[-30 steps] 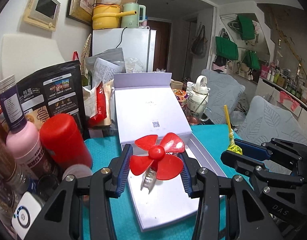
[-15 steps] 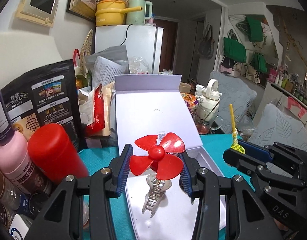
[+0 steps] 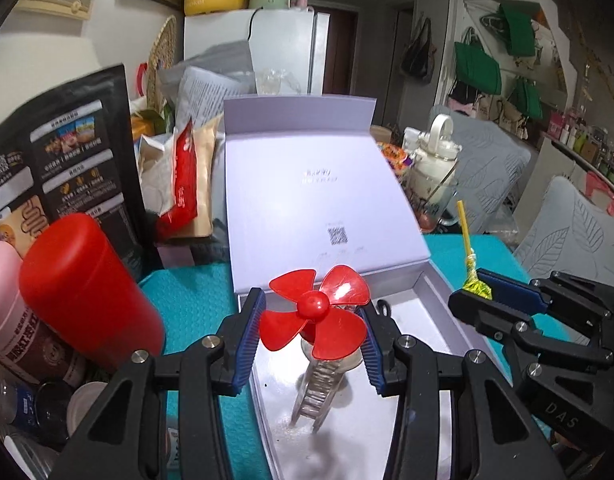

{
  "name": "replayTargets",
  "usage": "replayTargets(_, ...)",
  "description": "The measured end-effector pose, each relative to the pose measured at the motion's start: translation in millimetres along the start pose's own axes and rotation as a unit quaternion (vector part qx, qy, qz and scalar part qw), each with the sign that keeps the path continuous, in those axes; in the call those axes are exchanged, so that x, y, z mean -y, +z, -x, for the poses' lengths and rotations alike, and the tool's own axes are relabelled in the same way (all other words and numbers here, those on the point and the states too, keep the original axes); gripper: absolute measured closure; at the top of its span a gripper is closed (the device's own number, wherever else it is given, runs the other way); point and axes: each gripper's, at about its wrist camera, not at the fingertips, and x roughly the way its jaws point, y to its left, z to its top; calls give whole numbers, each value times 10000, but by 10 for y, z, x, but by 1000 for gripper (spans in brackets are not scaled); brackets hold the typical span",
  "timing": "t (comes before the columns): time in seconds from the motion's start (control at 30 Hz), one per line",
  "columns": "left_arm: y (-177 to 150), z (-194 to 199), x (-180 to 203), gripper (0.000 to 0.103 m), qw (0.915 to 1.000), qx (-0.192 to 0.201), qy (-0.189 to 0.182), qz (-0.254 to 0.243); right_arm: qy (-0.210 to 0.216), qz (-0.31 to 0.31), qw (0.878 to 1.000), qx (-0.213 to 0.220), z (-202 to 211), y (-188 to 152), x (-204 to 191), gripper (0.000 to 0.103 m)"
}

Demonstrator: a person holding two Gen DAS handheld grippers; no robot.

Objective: Organize rigid objects
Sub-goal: 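Open the left tool and right tool to drop fan and lollipop in the box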

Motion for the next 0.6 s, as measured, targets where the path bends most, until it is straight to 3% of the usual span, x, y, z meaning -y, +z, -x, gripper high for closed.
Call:
replayTargets(0.33, -129, -346, -79, 59, 9988, -482, 84, -17, -9, -85, 9987, -506, -341, -140, 92, 79)
replayTargets(0.6, -205, -505, -34, 59, 9971, -758, -102, -37, 58, -272, 9967, -760, -479, -199, 207, 79)
